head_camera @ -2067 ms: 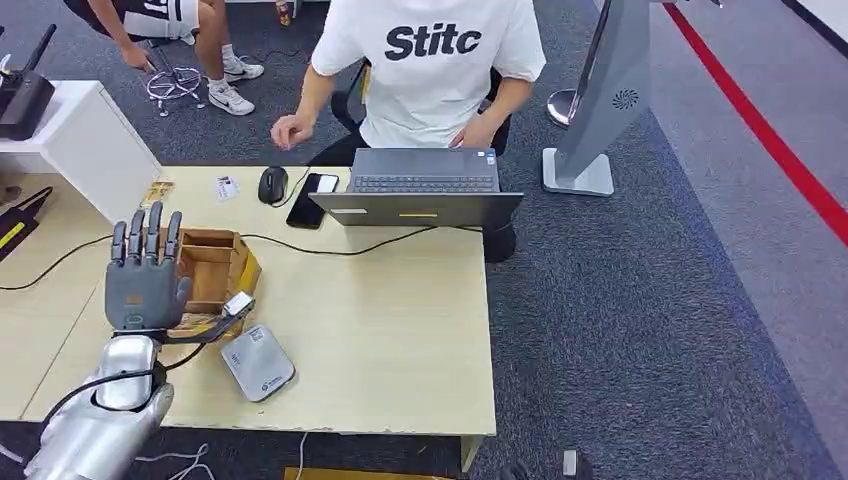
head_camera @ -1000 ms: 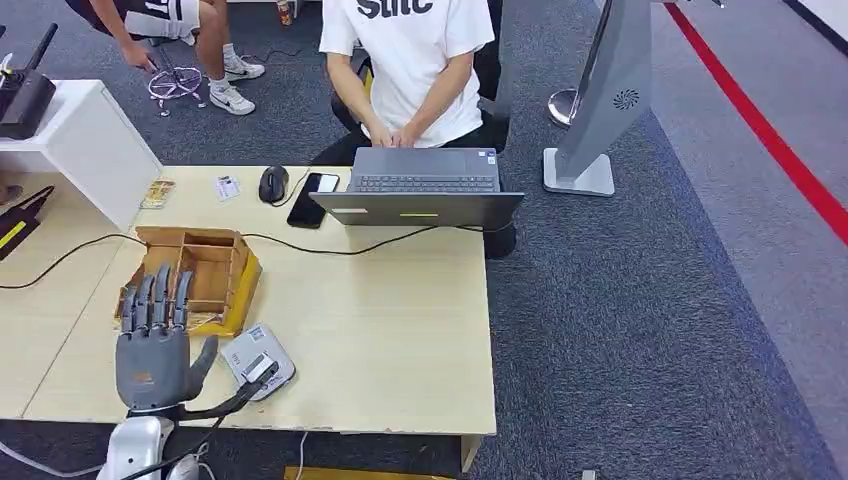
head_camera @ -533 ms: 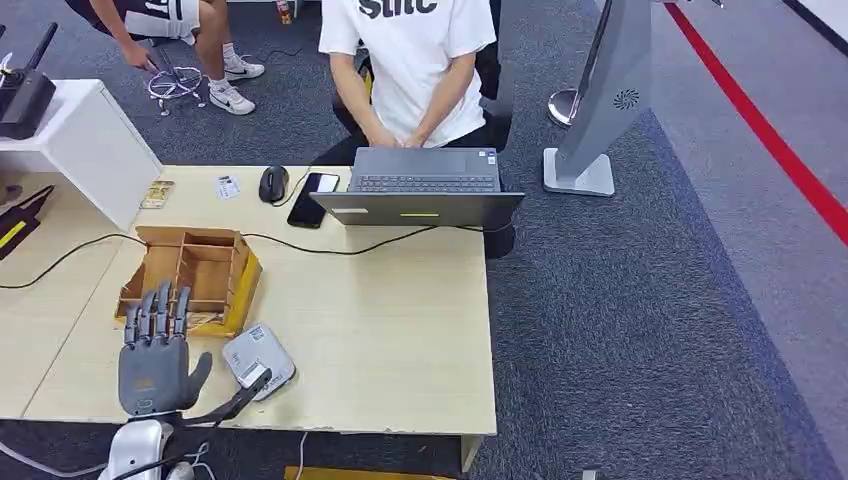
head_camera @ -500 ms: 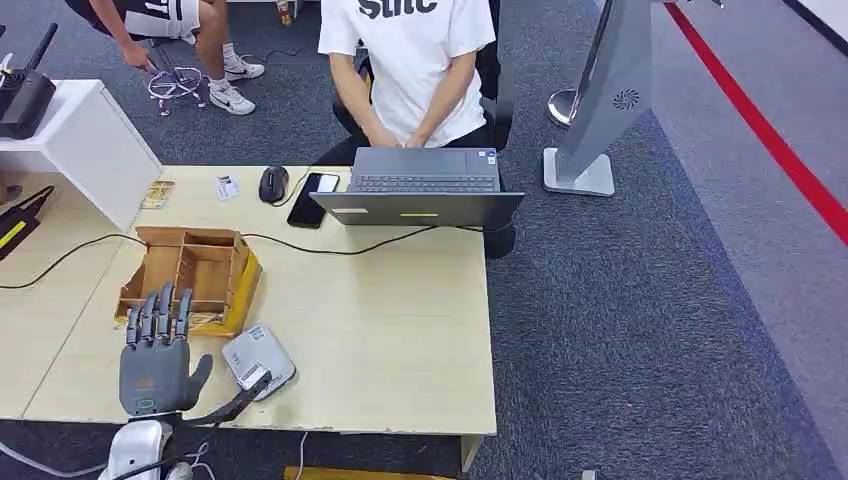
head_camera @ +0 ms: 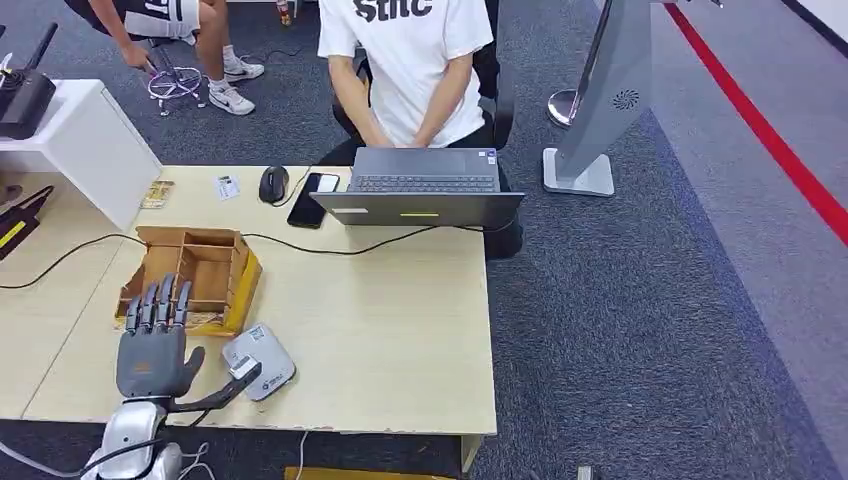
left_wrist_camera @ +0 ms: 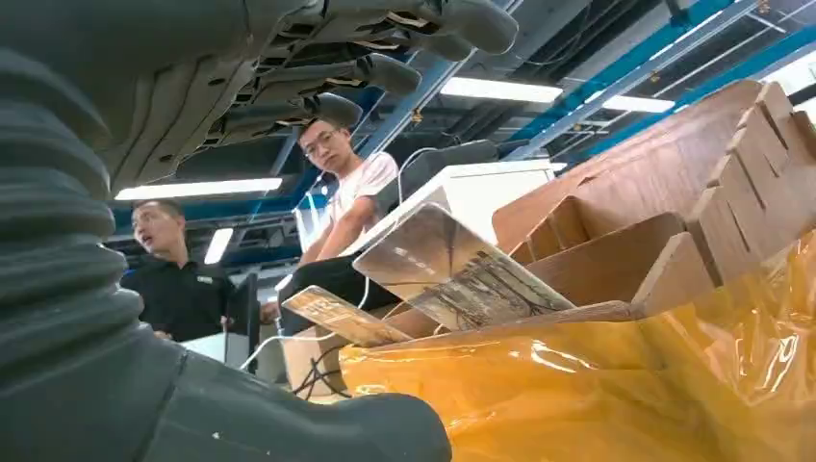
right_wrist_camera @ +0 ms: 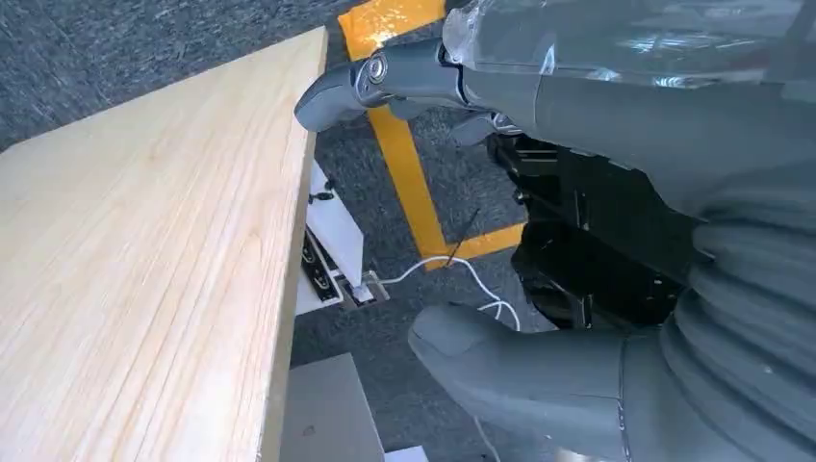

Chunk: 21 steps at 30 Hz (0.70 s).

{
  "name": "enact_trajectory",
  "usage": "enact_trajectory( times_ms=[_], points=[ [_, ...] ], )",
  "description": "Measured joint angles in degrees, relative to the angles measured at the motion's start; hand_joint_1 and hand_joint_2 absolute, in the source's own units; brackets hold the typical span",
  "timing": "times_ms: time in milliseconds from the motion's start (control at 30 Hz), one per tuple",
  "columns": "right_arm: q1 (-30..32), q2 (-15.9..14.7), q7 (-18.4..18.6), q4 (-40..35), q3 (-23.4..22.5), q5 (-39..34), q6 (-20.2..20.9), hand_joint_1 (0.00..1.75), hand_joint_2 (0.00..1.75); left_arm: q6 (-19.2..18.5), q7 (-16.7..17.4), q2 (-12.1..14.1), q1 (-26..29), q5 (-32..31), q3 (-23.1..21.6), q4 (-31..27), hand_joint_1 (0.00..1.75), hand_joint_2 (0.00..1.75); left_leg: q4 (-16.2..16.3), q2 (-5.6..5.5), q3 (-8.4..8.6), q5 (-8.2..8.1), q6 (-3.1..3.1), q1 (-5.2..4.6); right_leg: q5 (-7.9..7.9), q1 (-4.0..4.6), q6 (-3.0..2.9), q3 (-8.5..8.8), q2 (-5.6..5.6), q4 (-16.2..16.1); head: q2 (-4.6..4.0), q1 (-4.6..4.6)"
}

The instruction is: Pass the card to the sensor for recognition and then transmit it.

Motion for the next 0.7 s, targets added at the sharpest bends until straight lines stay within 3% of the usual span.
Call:
enact_trajectory(
  times_ms=[300,700],
  points=[
    [-0.1,0.0,0.1,0.0,-0.2,0.5,0.4,0.00,1.75,0.0,1.5,3.4,-1.3,0.0,-4.1,2.5,0.00,1.75,0.0,0.00,-0.01,0.00,0.00,0.00,0.00,0.00,0.00,-0.02,0.01,0.0,0.00,0.00],
    [-0.2,0.0,0.2,0.0,-0.6,0.6,0.5,0.00,1.75,0.0,1.9,4.3,-1.7,0.0,-6.7,3.4,0.00,1.75,0.0,0.00,-0.01,0.00,0.00,0.00,0.00,0.00,0.00,-0.01,0.00,0.0,0.00,0.00]
  ],
)
